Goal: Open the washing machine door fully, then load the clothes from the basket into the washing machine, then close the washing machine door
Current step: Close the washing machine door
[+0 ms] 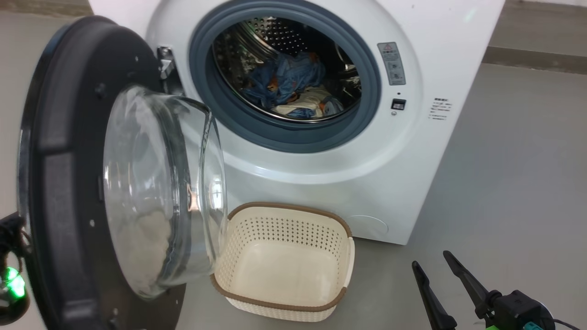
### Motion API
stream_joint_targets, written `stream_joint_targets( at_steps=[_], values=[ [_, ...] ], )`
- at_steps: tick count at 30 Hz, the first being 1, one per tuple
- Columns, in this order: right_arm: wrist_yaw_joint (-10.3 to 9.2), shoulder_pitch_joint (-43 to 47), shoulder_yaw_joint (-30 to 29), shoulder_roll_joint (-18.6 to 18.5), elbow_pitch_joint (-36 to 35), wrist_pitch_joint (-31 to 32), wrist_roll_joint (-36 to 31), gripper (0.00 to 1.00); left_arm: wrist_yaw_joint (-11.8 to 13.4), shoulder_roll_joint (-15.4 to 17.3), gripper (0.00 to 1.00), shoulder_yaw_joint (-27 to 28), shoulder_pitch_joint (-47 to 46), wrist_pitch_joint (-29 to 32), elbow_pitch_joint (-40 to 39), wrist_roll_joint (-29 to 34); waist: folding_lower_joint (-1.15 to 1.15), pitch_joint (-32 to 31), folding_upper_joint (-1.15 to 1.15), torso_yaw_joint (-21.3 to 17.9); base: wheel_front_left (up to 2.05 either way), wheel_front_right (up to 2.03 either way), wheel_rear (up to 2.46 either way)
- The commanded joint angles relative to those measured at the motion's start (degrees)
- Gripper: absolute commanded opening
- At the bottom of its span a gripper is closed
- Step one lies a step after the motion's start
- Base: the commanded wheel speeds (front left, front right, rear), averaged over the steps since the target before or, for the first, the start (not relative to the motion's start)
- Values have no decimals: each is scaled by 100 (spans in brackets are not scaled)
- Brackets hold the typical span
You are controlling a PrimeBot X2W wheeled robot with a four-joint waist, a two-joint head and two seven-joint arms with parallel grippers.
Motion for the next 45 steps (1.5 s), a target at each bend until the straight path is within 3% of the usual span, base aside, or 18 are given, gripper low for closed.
stream_joint_targets(
  at_steps=[1, 17, 29, 37, 45],
  values=[
    [8, -154, 104, -45, -143, -27, 8, 100, 12, 31, 0, -22, -93, 107, -313, -85, 0, 12, 0, -143, 0, 0, 0],
    [8, -197, 109, -35, -129, -27, 13, 100, -210, -502, 0, -358, -420, -549, -328, -238, 0, 16, 0, -669, 0, 0, 0],
    [8, -218, 111, -31, -130, -27, 18, 100, -199, -576, 0, -1394, -401, -1127, -14, -1482, 0, 37, 0, -932, 0, 0, 0],
    [8, -248, 122, -60, -120, -27, 26, 100, -464, -577, 0, -2118, -310, -1762, 150, -2143, 0, 43, 0, -1050, 0, 0, 0],
    [8, -277, 145, -88, -118, -27, 25, 100, -759, -577, 0, -2530, -406, -2235, 468, -2426, 0, 55, 0, -1224, 0, 0, 0]
  ],
)
